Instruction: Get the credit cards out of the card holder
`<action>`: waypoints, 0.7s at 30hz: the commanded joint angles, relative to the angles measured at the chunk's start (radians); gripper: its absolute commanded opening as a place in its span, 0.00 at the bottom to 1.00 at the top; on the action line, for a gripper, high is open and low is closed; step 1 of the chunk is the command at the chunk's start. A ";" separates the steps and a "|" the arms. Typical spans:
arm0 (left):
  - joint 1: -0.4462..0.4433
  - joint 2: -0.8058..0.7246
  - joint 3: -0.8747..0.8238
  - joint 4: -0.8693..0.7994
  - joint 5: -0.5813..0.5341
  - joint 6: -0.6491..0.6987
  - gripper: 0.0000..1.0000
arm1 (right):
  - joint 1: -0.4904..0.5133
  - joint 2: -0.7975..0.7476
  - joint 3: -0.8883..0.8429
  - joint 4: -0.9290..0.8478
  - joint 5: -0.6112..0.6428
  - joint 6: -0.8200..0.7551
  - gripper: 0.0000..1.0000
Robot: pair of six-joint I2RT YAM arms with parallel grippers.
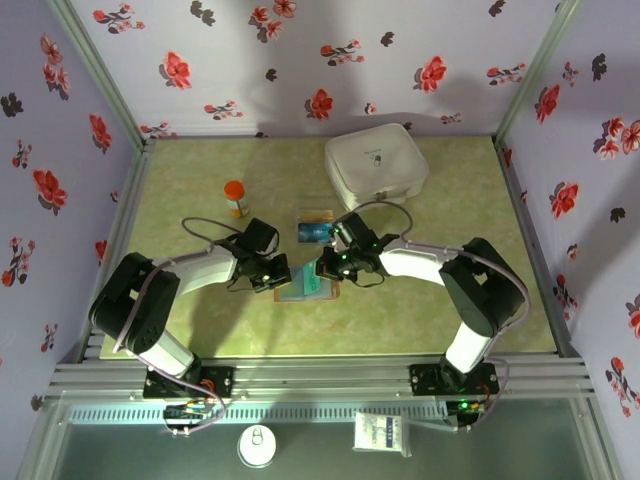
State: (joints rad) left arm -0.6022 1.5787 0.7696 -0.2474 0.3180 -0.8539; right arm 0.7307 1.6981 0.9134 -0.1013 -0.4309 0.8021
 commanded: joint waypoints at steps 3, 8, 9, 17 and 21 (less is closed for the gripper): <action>-0.004 -0.030 -0.006 -0.048 -0.009 0.015 0.00 | -0.010 -0.041 0.057 -0.192 0.089 -0.166 0.01; -0.002 -0.050 0.025 -0.088 -0.028 0.029 0.04 | -0.011 -0.030 0.156 -0.323 0.153 -0.376 0.00; -0.001 -0.054 0.029 -0.092 -0.028 0.032 0.04 | -0.011 -0.030 0.174 -0.345 0.162 -0.437 0.00; 0.027 -0.106 0.032 -0.109 -0.043 0.047 0.05 | -0.027 0.029 0.369 -0.564 0.262 -0.928 0.00; 0.060 -0.137 0.012 -0.112 -0.045 0.052 0.05 | -0.033 0.057 0.455 -0.641 0.239 -1.210 0.00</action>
State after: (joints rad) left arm -0.5652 1.4738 0.7830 -0.3286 0.2935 -0.8303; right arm 0.7044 1.7275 1.3151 -0.6231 -0.2111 -0.1123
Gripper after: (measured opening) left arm 0.052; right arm 0.065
